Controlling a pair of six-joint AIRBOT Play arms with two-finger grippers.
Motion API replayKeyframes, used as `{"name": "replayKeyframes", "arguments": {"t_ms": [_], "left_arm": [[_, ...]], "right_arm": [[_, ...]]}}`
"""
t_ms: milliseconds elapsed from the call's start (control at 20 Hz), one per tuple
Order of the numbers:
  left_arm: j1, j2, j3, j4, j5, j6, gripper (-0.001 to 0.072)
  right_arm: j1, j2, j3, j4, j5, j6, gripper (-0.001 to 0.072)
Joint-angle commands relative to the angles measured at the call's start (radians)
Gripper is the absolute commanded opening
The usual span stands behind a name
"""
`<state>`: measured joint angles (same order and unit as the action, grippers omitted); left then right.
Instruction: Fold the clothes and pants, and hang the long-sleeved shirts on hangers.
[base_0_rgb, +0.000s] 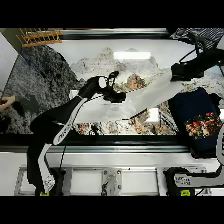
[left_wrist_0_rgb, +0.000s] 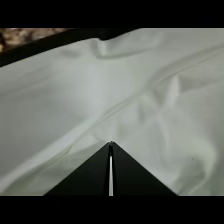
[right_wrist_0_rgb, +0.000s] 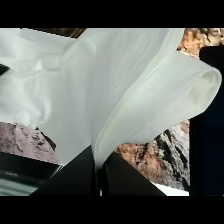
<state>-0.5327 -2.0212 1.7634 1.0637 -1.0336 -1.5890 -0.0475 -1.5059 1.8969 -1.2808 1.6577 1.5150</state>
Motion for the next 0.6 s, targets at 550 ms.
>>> {"name": "replayKeyframes", "arguments": {"t_ms": [550], "left_arm": [[-0.021, -0.134, 0.192, -0.018, -0.114, -0.025, 0.0008]], "right_arm": [[0.265, 0.004, 0.151, 0.009, -0.061, 0.042, 0.0007]]}}
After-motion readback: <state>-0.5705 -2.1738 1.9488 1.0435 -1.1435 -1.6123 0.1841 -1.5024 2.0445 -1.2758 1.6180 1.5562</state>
